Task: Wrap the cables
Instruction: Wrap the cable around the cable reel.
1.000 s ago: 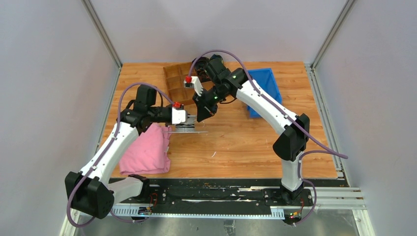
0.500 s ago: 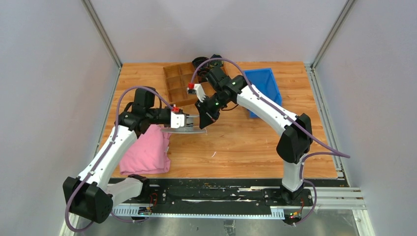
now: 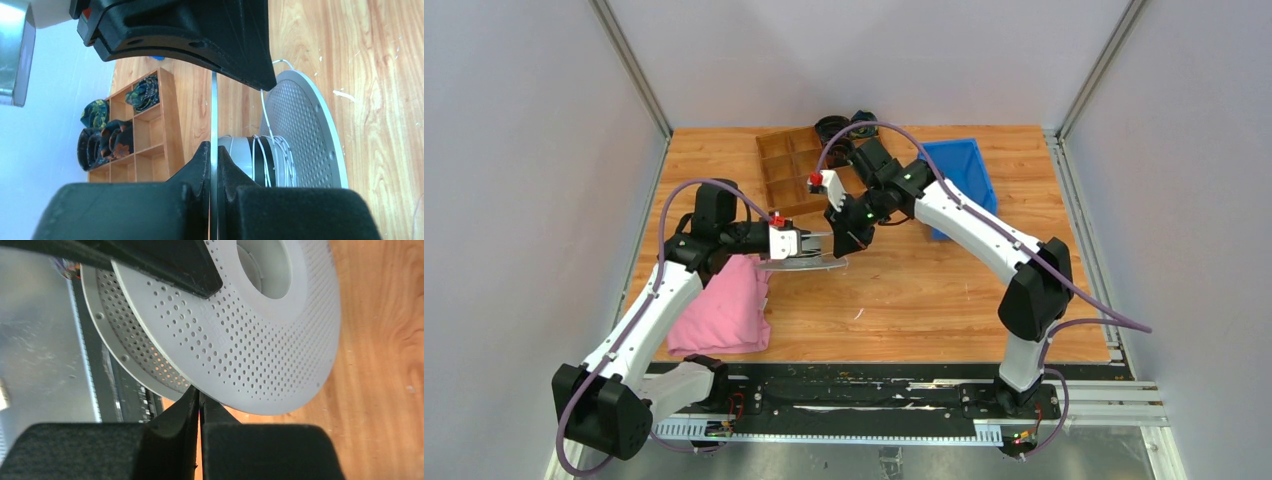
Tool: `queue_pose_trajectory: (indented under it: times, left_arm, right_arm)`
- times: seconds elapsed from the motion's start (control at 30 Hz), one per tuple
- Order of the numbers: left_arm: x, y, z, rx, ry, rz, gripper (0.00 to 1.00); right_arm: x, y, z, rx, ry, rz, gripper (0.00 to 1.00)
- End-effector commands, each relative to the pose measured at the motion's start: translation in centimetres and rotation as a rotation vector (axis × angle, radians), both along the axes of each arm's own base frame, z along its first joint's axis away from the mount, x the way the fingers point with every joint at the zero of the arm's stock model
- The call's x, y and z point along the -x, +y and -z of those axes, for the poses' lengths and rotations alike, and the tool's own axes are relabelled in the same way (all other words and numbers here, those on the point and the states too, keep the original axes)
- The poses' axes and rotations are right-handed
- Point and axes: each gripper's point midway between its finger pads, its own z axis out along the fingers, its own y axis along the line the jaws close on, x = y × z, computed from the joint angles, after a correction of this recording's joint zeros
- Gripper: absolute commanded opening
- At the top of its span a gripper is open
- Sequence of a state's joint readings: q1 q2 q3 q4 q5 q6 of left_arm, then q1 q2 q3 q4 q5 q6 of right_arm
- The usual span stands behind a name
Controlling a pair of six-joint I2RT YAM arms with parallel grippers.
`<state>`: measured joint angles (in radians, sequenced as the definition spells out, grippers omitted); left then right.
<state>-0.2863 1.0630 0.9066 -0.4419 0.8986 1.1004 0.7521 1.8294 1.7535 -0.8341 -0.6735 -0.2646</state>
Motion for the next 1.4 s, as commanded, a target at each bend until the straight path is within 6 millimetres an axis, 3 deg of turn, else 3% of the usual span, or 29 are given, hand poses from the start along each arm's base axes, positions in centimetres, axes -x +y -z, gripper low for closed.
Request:
queue_pose_trajectory:
  times: [0.0,0.57,1.03,1.37]
  left_arm:
    - [2.9,-2.5,-4.2,0.154,-0.029,0.189,0.00]
    - [2.8,-3.3,-3.8,0.205,0.066,0.210,0.00]
    - [2.4,-4.2,-6.4,0.319,0.163,0.205,0.00]
    - [2.3,-4.4,-6.9,0.340,0.190,0.206,0.00]
  right_arm:
    - [-3.3,-0.6,-0.2,-0.001,-0.275,-0.063,0.01]
    - [-4.2,-0.5,-3.4,-0.022,-0.631,-0.290,0.01]
    - [-3.9,-0.6,-0.8,-0.028,-0.580,-0.253,0.01]
    - [-3.7,-1.1,1.0,-0.007,-0.519,-0.235,0.02]
